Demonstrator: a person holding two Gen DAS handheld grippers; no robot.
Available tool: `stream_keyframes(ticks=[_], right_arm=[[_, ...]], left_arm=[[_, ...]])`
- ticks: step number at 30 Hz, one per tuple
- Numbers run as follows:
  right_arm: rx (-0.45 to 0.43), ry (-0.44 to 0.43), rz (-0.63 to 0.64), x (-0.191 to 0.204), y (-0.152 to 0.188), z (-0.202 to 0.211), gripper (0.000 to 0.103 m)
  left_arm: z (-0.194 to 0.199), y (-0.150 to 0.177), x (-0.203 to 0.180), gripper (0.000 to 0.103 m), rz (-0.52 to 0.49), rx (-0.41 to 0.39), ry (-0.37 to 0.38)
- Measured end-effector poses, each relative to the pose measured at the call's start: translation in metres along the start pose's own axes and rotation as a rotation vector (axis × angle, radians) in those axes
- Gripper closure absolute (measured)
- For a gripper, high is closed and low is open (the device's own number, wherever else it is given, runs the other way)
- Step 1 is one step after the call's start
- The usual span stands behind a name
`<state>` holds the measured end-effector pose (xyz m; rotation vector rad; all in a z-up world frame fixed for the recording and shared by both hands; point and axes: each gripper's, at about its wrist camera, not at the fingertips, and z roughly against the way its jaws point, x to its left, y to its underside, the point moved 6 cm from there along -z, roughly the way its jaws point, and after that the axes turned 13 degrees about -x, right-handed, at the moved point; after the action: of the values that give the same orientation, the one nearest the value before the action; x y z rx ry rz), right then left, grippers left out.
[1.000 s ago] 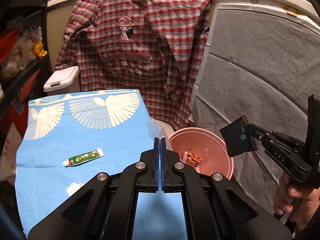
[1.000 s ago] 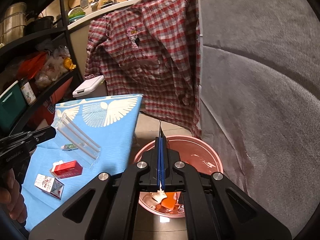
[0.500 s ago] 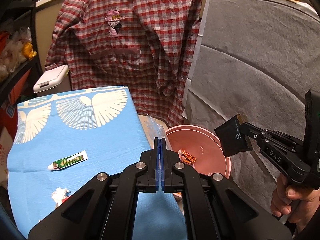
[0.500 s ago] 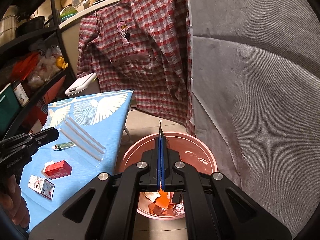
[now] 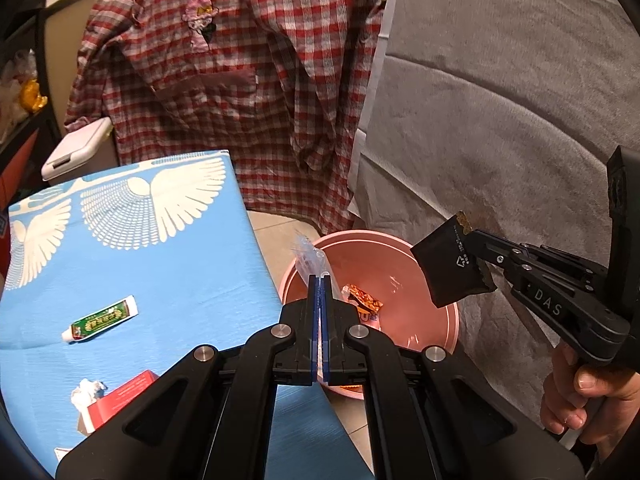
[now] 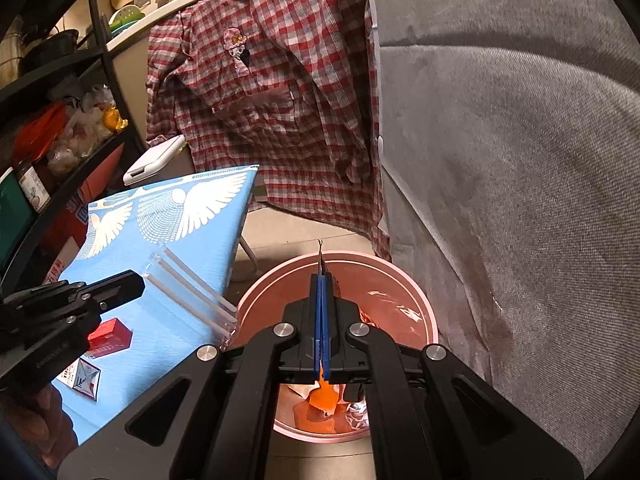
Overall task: Collect trash
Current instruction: 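Open both tools to drop the straws and snack packet into the bucket, then move both open tools back over the remaining trash on the board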
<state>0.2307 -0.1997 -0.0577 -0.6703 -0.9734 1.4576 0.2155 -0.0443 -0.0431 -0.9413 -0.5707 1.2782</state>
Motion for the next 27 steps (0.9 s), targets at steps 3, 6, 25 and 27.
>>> stream_keyframes(ticks=[3,6,25,27], right_arm=[[0.004,0.002,-0.004,-0.001,0.001,-0.002,0.102],[0.007,0.004,-0.003,-0.001,0.002,-0.004,0.102],[-0.004,0.022,0.002,0.007,-0.004,0.008,0.078],[-0.011,0.011,-0.001,0.014,-0.006,0.014,0.078]], left_arm=[[-0.006,0.003,-0.003,0.102,0.0,0.015,0.009],[-0.011,0.004,-0.005,0.102,0.0,0.023,0.01],[0.018,-0.011,0.012,0.09,0.044,-0.029,0.019],[0.029,-0.015,0.019,0.09,0.046,-0.046,0.014]])
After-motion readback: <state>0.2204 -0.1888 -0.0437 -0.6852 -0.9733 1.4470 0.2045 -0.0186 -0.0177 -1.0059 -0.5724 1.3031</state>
